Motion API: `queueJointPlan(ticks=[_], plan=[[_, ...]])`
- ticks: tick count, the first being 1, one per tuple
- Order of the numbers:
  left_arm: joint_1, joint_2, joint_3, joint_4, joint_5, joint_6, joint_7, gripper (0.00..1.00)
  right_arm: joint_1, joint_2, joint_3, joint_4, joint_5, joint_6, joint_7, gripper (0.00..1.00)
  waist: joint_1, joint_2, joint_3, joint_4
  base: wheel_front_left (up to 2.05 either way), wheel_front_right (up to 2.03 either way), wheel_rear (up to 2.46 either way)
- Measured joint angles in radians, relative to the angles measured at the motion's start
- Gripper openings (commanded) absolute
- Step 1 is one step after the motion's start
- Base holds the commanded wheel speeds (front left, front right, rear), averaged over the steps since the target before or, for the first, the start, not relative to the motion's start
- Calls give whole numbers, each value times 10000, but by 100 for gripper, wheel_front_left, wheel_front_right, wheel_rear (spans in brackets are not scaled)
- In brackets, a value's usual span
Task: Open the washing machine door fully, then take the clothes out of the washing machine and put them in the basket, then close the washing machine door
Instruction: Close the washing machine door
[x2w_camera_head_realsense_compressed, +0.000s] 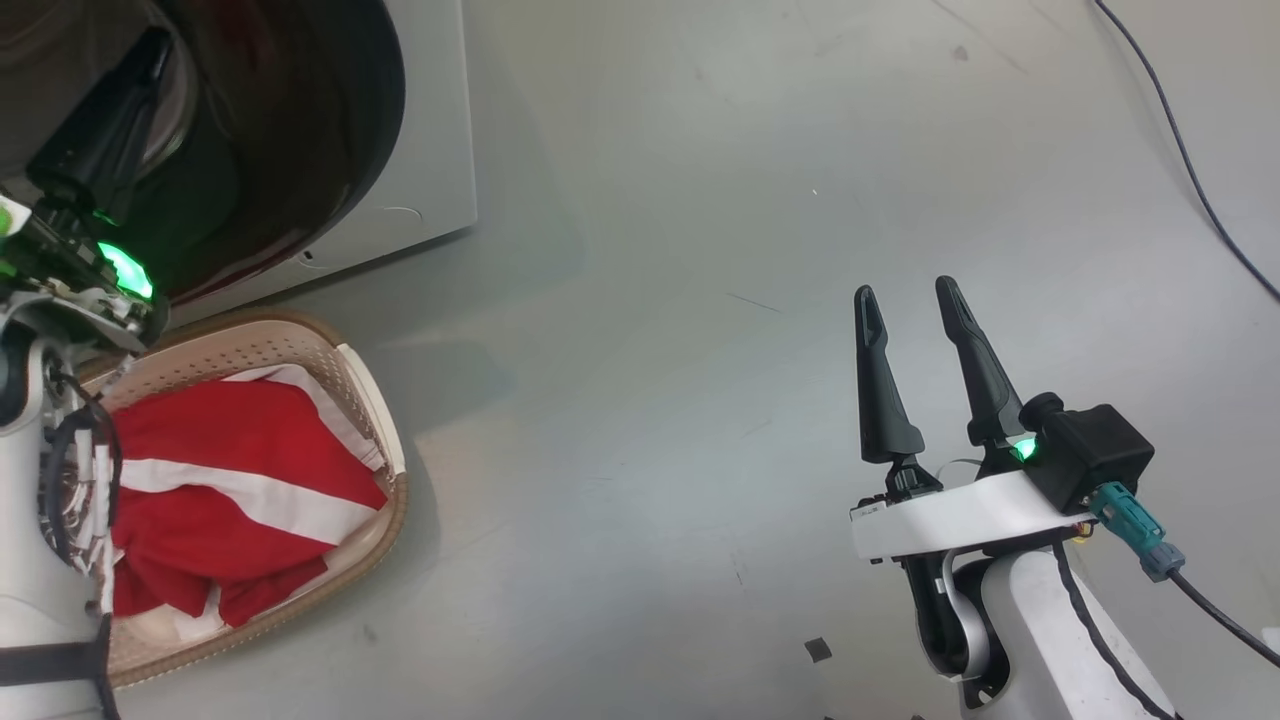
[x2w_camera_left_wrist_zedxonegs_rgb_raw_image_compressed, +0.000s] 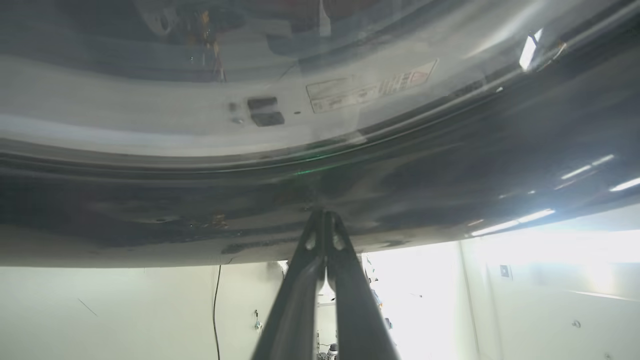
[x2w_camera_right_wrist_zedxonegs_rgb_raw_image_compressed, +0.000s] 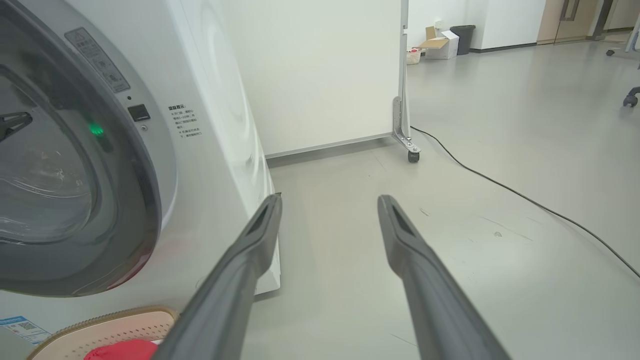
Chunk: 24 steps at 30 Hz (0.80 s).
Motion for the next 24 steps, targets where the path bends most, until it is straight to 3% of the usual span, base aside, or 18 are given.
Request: queueJointPlan(ticks=[13, 24], plan=[[1784, -855, 552, -278, -575, -174, 73, 0, 43, 0, -311, 435, -558, 50, 0, 100, 0, 0, -576, 928, 0, 0, 0], [3317, -1536, 1009, -2270, -846, -174, 186, 0, 524, -4, -719, 754, -966, 169, 0, 100, 0, 0, -1319, 1766, 0, 0, 0]])
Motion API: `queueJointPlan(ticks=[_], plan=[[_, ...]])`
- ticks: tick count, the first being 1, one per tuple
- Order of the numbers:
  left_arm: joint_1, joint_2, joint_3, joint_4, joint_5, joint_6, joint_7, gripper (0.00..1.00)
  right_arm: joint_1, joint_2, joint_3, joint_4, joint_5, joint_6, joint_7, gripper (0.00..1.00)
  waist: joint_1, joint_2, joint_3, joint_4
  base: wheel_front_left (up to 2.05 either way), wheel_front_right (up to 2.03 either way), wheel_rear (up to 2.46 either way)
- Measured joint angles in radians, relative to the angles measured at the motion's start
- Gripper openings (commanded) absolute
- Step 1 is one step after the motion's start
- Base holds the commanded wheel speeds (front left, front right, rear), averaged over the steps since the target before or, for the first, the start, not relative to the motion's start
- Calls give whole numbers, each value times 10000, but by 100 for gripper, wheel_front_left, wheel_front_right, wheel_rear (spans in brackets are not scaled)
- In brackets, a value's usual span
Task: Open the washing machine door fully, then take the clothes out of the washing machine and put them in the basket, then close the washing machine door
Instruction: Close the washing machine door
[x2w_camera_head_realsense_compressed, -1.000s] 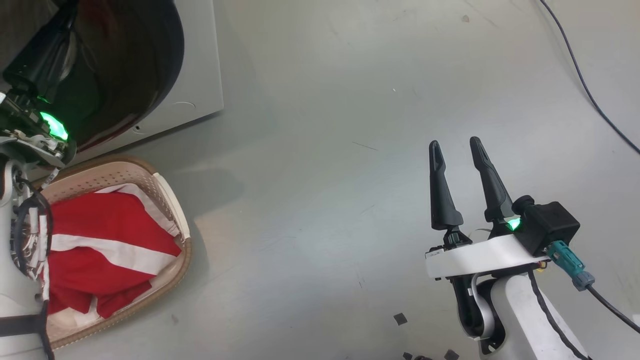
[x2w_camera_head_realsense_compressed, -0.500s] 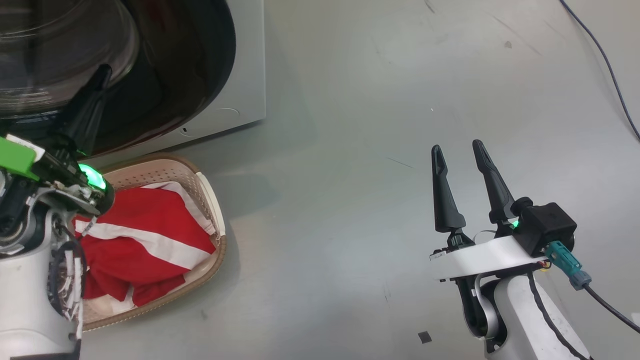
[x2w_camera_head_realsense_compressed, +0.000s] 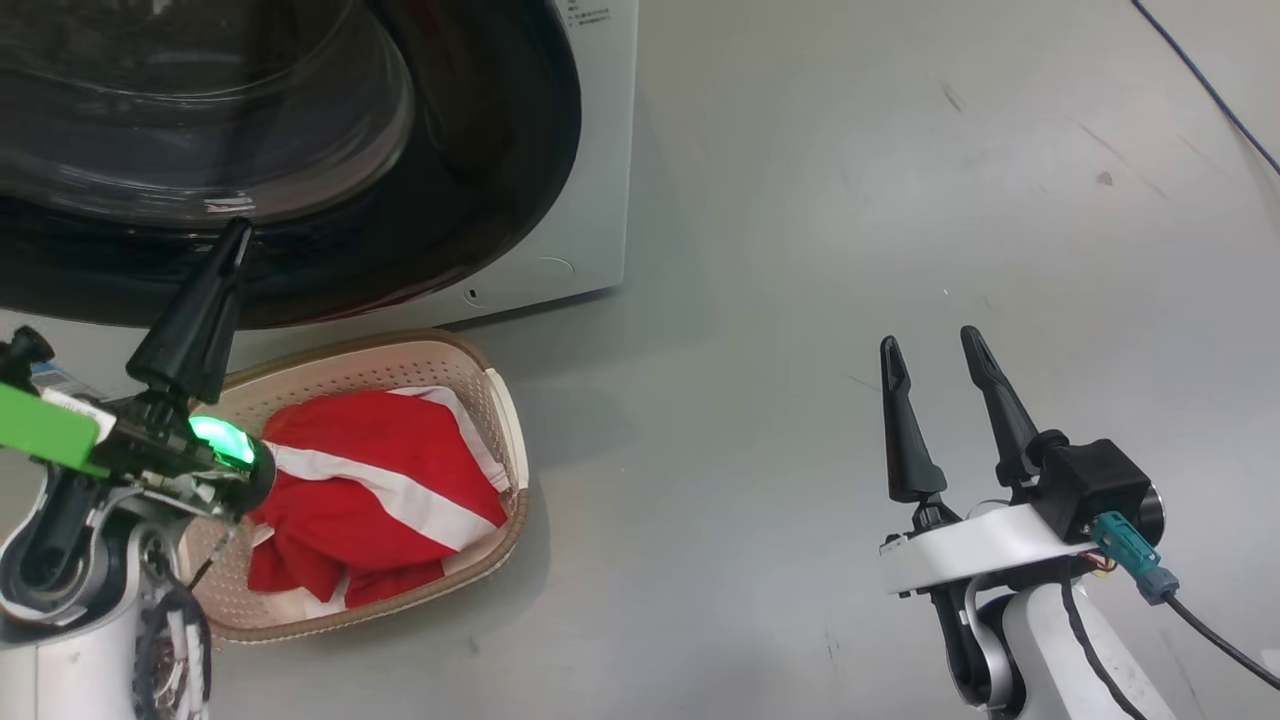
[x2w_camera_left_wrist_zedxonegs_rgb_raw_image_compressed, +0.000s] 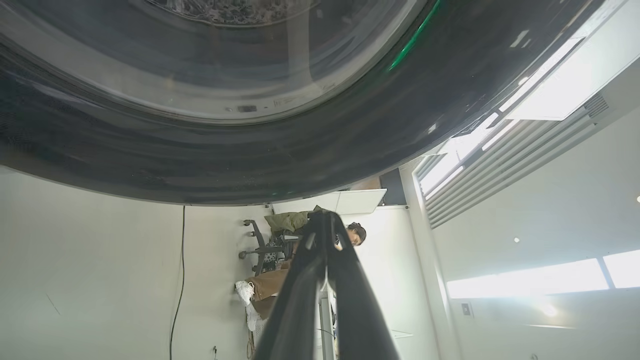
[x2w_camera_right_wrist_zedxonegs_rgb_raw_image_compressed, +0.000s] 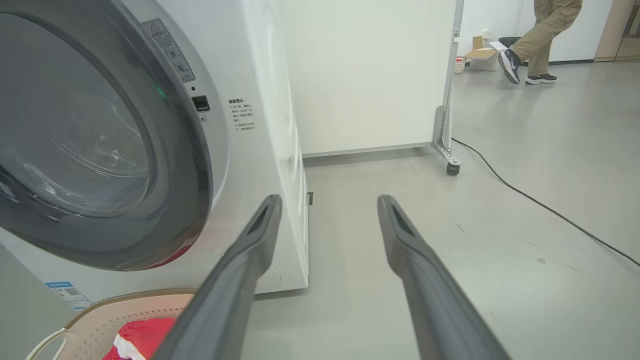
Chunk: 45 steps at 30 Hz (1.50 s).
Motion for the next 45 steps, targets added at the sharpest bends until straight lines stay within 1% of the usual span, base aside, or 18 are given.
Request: queueJointPlan(ticks=[2, 3, 5, 6, 7, 8, 9, 10, 16, 20, 22, 24, 28, 32, 35, 37, 45], plan=[[330, -10, 38, -284, 50, 0, 0, 0, 70, 0, -33, 44, -69, 17, 0, 100, 0, 0, -131, 165, 0, 0, 0], [485, -17, 104, -401, 75, 0, -6, 25, 104, 2, -35, 79, -84, 54, 0, 100, 0, 0, -203, 239, 0, 0, 0], [812, -31, 169, -614, 73, 0, -2, 32, 188, 2, -67, 117, -123, 100, 0, 100, 0, -1, -353, 382, 0, 0, 0], [974, -44, 194, -685, 73, 0, -4, 42, 220, 2, -92, 132, -150, 102, 0, 100, 0, 0, -426, 450, 0, 0, 0], [1154, -54, 194, -759, 75, 0, -2, 56, 266, 0, -123, 142, -157, 104, 0, 100, 0, 0, -501, 519, 0, 0, 0], [1333, -63, 182, -834, 90, 0, -4, 75, 321, 2, -157, 148, -159, 104, 0, 100, 0, 0, -574, 584, 0, 0, 0], [1508, -73, 186, -899, 157, 0, -15, 98, 375, 2, -184, 159, -161, 119, 0, 100, 0, 0, -650, 650, 0, 0, 0], [1675, -79, 196, -945, 174, 0, -17, 100, 414, 2, -209, 184, -163, 132, 0, 100, 0, 0, -724, 712, 0, 0, 0], [2530, -104, 244, -1258, 366, 0, -414, 100, 701, 2, -339, 205, -247, 190, 0, 100, 0, 0, -1106, 1105, 0, 0, 0], [3024, -107, 360, -1519, 1032, -2, -913, 100, 799, 4, -393, 201, -253, 234, 0, 100, 0, -1, -1295, 1332, 0, 0, 0], [3236, -109, 430, -1651, 1561, 0, -1248, 100, 843, 4, -435, 190, -278, 278, 0, 100, 0, 0, -1372, 1425, 0, 0, 0], [3386, -107, 485, -1833, 2403, 0, -1630, 100, 921, 4, -458, 188, -328, 278, 0, 100, 0, 0, -1432, 1506, 0, 0, 0], [3552, -50, 443, -2240, 4558, -2, -2592, 100, 998, 2, -531, 186, -355, 284, 0, 100, 0, 0, -1541, 1629, 0, 0, 0], [3620, 217, 107, -2656, 6393, -2, -3517, 100, 1010, 6, -571, 174, -418, 326, 0, 100, 0, 0, -1614, 1727, 0, 0, 0], [3707, 604, -165, -2832, 7883, -2, -4220, 100, 1010, 6, -571, 169, -477, 370, 0, 100, 0, 0, -1632, 1735, 0, 0, 0], [3771, 807, -336, -2851, 8840, -2, -4694, 100, 1010, 8, -583, 163, -525, 389, 0, 100, 0, -1, -1650, 1731, 0, 0, 0], [4425, 1070, -1218, -2366, 11900, -4, -6031, 100, 1132, 6, -708, 163, -614, 395, 0, 100, 0, 0, -1838, 1709, 0, 0, 0]])
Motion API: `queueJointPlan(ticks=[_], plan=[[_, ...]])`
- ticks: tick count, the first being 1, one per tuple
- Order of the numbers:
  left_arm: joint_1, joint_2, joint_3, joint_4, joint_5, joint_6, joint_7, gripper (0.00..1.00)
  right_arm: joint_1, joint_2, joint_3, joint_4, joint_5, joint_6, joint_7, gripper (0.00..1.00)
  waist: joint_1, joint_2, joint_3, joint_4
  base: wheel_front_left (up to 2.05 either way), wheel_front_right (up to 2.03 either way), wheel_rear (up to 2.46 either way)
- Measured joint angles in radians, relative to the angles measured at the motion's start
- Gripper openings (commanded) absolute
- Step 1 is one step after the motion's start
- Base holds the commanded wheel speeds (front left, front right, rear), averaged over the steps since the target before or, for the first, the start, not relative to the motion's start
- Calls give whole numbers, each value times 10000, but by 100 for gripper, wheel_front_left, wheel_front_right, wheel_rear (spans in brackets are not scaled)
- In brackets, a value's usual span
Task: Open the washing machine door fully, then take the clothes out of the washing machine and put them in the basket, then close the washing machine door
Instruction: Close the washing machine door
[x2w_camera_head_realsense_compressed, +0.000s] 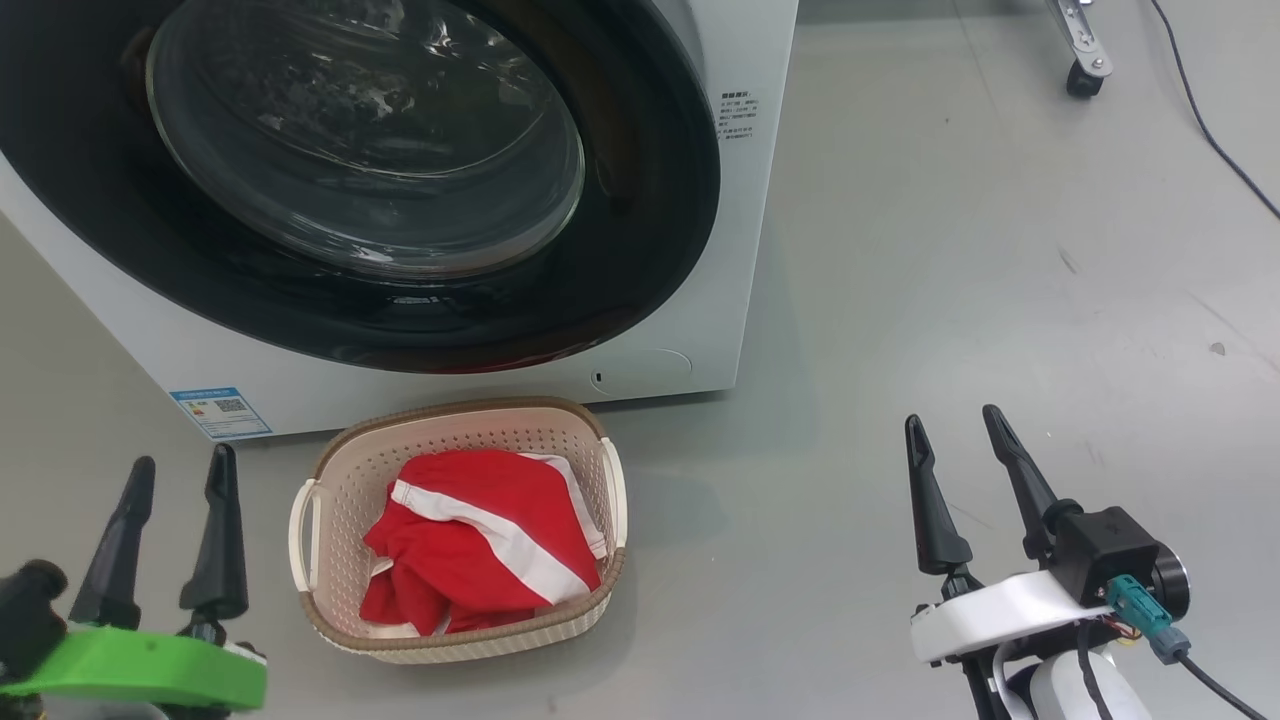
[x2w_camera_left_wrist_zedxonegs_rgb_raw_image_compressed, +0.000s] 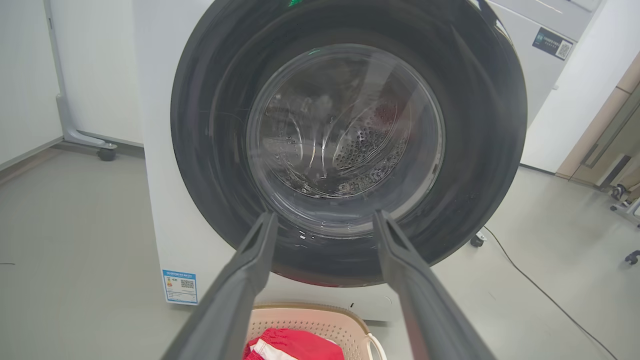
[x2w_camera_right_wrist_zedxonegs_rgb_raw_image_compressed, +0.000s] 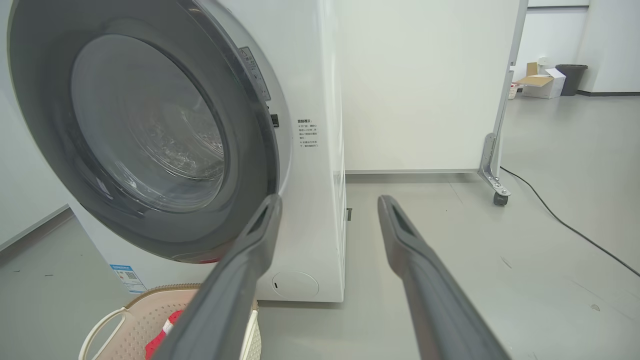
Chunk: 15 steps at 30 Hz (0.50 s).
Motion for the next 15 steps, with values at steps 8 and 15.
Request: queueJointPlan(ticks=[8, 15], plan=[[501, 90, -732, 706, 1770, 479, -709, 100, 422, 4, -77, 107, -71, 0, 0, 100, 0, 0, -292, 29, 0, 0, 0], [755, -50, -1166, 1147, 2500, 880, -1099, 100, 790, 8, -63, 316, -169, 0, 0, 100, 0, 0, -567, 82, 0, 0, 0]])
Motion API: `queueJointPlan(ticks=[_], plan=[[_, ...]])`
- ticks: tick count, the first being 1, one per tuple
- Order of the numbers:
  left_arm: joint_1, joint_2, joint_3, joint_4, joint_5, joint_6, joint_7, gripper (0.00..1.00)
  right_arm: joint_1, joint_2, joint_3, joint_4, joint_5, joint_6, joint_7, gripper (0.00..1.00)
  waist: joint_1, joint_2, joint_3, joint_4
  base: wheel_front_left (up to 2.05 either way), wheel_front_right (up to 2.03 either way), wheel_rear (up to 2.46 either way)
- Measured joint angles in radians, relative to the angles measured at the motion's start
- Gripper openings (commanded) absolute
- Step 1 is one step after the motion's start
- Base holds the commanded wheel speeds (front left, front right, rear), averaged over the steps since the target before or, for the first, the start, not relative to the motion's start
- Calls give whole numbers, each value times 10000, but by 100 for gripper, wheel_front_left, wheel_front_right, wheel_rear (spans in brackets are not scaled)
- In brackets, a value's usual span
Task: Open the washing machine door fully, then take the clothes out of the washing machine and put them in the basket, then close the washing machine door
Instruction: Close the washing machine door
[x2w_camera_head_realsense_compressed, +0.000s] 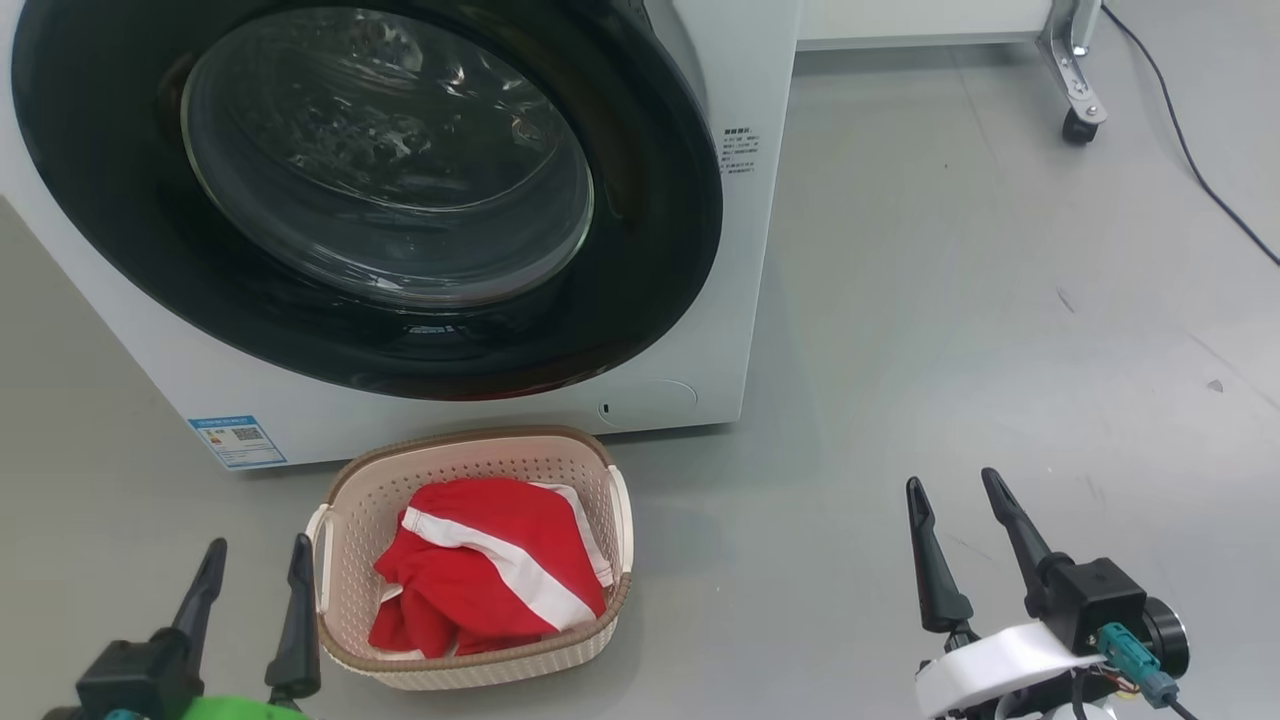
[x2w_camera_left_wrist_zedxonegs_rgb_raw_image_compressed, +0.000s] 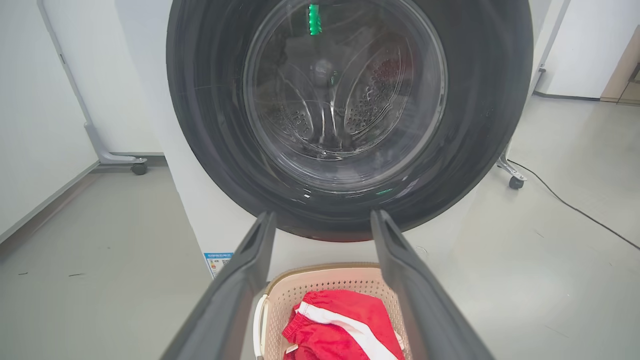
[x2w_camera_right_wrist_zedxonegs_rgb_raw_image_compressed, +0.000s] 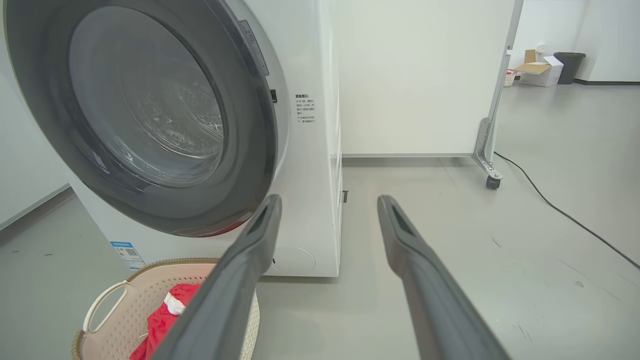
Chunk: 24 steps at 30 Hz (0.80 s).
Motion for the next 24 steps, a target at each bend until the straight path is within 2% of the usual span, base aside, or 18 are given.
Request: queueJointPlan(ticks=[18, 24], plan=[[129, -353, -458, 408, 387, 460, -468, 100, 118, 6, 54, -6, 2, -2, 0, 100, 0, 0, -217, -22, 0, 0, 0], [129, -376, -502, 502, 554, 476, -525, 100, 197, 8, 71, -25, 15, -6, 0, 100, 0, 0, -226, -13, 0, 0, 0]])
